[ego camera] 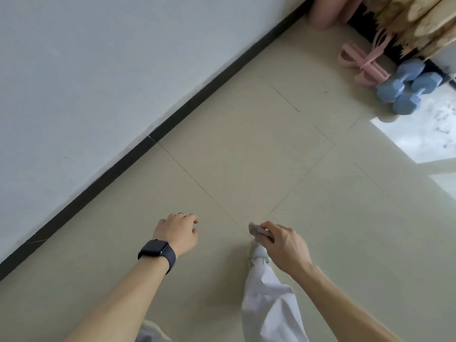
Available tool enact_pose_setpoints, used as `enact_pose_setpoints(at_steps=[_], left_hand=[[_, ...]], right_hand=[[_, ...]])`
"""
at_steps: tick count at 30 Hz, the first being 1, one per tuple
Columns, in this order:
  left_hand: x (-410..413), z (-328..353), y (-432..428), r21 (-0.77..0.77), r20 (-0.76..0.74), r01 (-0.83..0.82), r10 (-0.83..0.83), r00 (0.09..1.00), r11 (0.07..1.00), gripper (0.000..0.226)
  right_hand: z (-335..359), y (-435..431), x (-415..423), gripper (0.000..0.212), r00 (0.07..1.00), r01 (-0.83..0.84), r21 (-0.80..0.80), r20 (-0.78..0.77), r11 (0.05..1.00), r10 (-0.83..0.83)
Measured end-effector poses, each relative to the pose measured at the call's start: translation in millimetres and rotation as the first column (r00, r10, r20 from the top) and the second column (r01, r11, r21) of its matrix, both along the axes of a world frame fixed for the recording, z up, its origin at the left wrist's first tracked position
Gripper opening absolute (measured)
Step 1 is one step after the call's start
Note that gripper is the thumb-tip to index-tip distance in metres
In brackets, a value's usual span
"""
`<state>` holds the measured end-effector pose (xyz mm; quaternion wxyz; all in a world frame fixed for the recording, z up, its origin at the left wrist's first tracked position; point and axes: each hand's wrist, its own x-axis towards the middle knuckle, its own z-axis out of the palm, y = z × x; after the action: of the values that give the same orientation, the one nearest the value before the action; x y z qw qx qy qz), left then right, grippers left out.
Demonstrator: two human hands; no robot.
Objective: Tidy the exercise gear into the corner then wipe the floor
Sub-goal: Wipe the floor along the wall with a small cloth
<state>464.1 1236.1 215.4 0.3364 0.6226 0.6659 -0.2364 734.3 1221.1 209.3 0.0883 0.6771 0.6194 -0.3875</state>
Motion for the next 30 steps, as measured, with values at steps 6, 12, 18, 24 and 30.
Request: enact_pose_setpoints(at_steps=[6, 12, 18, 24, 30], left_hand=[[-5.6, -161.1, 11.4, -0.010, -0.015, 0.113, -0.113, 0.993, 0.994, 0.043], [11.7, -293.8, 58.7, 0.122, -0.037, 0.172, -0.168, 0.985, 0.978, 0.059], [33.9, -376.3, 75.4, 0.237, -0.050, 0.175, -0.167, 0.985, 0.956, 0.074], [19.6, -409.9, 73.4, 0.190, -0.028, 0.087, -0.083, 0.996, 0.978, 0.077], [12.8, -407.3, 76.8, 0.121, 0.014, 0.062, -0.064, 0.998, 0.991, 0.074]], right_hand=[[-158.4, -0.7, 12.1, 0.011, 0.996, 0.087, -0.049, 0.016, 0.995, -0.086], [-274.1, 67.9, 45.6, 0.016, 0.983, 0.139, 0.291, 0.075, 0.947, -0.168], [-354.3, 64.1, 67.2, 0.045, 0.978, 0.091, 0.483, 0.122, 0.871, -0.170], [-403.8, 82.0, 69.3, 0.052, 0.979, -0.013, 0.451, 0.185, 0.893, -0.080], [-422.0, 82.7, 60.6, 0.053, 0.908, -0.419, 0.415, 0.217, 0.808, 0.359]])
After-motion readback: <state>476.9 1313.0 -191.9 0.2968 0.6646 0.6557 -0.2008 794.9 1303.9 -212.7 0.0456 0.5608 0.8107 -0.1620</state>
